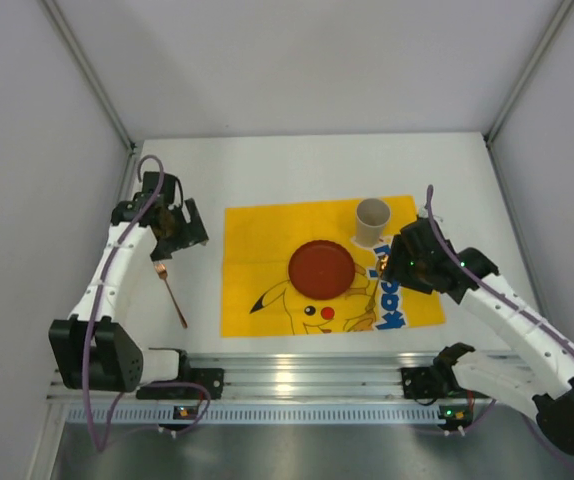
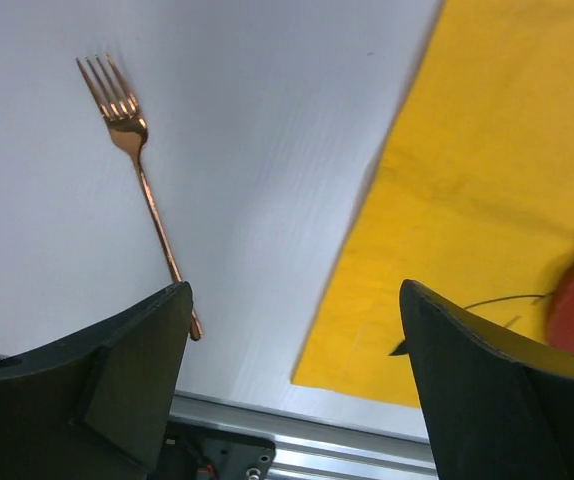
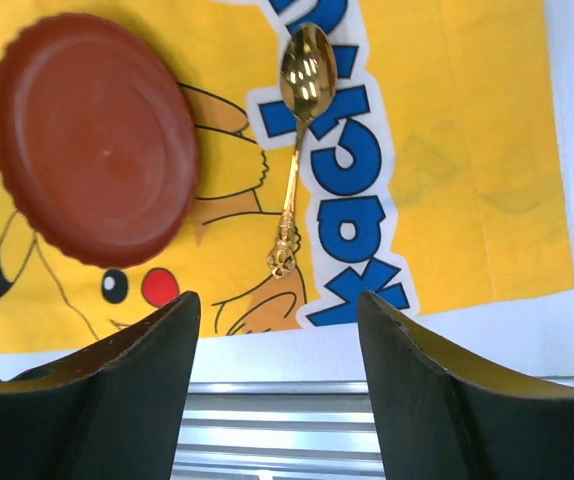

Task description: Set the dinner table for one person

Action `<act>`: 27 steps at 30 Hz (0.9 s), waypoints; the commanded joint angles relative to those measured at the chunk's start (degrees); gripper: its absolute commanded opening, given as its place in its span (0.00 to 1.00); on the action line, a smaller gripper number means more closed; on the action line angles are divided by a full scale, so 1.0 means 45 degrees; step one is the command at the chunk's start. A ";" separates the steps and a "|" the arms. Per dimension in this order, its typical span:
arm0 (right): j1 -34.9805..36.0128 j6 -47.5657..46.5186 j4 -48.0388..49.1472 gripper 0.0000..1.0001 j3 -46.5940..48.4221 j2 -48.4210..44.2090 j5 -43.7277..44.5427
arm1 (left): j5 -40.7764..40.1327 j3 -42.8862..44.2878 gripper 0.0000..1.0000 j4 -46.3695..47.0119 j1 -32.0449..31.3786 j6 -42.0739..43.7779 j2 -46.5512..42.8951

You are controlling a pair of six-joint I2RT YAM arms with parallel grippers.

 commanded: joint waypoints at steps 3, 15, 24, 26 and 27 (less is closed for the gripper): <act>-0.0093 -0.0380 -0.2227 0.68 0.2015 -0.0542 -0.0077 | -0.1266 -0.2144 0.91 0.2251 0.0749 0.1427 -0.0261; -0.0093 -0.0829 -0.3361 0.71 0.1763 -0.1186 -0.0370 | -0.0291 -0.3866 0.89 0.5044 0.3620 0.1584 0.2238; -0.0191 -0.1376 -0.3361 0.72 0.1781 -0.0796 -0.0350 | -0.0680 -0.4939 0.79 0.5746 0.3640 0.0862 0.3371; -0.0249 -0.1552 -0.3361 0.73 0.1840 -0.0718 -0.0331 | -0.0623 -0.5174 0.67 0.6156 0.3621 0.0822 0.3528; -0.0288 -0.1610 -0.3361 0.73 0.1879 -0.0641 -0.0331 | -0.0603 -0.5252 0.63 0.6254 0.3640 0.0725 0.3586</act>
